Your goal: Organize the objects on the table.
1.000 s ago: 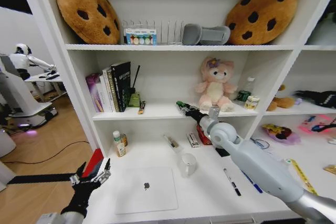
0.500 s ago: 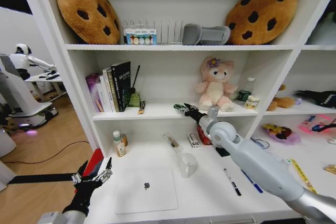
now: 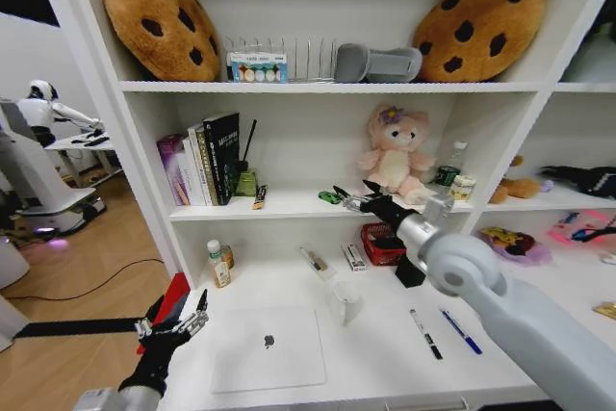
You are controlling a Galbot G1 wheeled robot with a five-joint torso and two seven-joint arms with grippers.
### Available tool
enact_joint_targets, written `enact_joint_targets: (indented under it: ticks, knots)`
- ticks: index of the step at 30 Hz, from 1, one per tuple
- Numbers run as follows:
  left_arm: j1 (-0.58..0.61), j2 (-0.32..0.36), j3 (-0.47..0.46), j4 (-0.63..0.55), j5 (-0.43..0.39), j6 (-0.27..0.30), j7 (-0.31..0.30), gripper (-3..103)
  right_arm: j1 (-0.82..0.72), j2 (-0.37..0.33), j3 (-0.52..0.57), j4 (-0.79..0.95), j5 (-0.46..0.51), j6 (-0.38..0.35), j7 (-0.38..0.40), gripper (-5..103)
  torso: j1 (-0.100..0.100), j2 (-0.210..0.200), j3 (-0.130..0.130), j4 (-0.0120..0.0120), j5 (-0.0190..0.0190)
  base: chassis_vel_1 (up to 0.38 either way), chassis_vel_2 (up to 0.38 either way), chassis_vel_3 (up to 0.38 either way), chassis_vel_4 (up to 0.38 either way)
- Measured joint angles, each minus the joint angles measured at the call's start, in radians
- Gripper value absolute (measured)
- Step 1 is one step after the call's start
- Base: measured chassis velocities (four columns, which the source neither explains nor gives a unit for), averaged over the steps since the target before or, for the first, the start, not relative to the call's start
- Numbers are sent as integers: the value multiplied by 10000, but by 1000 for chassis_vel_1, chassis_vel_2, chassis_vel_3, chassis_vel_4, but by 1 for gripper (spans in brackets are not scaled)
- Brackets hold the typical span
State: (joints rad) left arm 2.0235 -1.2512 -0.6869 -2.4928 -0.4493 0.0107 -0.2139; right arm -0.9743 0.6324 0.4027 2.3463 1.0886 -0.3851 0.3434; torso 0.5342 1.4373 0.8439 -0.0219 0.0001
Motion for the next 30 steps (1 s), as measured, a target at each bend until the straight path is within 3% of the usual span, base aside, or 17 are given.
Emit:
enact_joint_targets:
  ticks: [2, 4, 5, 8, 13, 21, 22, 25, 30]
  knots:
    - [4, 10, -37, 0, 0, -23, 0, 100, -591, 79, 583, 339, -116, 51, -11, 100, 0, 0, -1, 4, 0, 0, 0, 0, 0]
    - [4, 1, -151, -41, -73, -50, -2, 100, -2232, 369, 2027, 973, -319, 325, -306, 100, 0, 0, -1, 5, -2, 0, 0, 0, 0]
    - [4, 1, -151, -41, -73, -50, -2, 100, -2232, 369, 2027, 973, -319, 325, -306, 100, 0, 0, -1, 5, -2, 0, 0, 0, 0]
    - [5, -6, -251, -58, -122, -67, -56, 100, -4588, 1178, 3814, 1501, -898, 748, -710, 100, 0, 0, -1, 1, -2, 0, 0, 0, 0]
    - [6, 15, -244, -64, -129, -110, -57, 100, -6786, 2221, 4928, 1615, -1815, 1280, -1119, 100, 0, 1, -1, 1, 0, 0, 0, 0, 0]
    - [16, 301, -461, -67, -436, -120, -35, 100, -9092, 3590, 5268, 616, -4171, 2623, -1535, 100, 0, 1, -1, 5, -3, 0, 0, 0, 0]
    - [16, 301, -461, -67, -436, -120, -35, 100, -9092, 3590, 5268, 616, -4171, 2623, -1535, 100, 0, 1, -1, 5, -3, 0, 0, 0, 0]
    - [-129, 140, -455, -1, -519, -152, -26, 100, -9736, 4324, 4812, -173, -4984, 3577, -1761, 100, -1, 1, 0, 1, -2, 0, 0, 0, 0]
    - [-208, 97, -363, 122, -519, -185, -21, 100, -9899, 4637, 4380, -849, -5277, 3841, -1702, 100, -1, 1, 0, 1, -1, 0, 0, 0, 0]
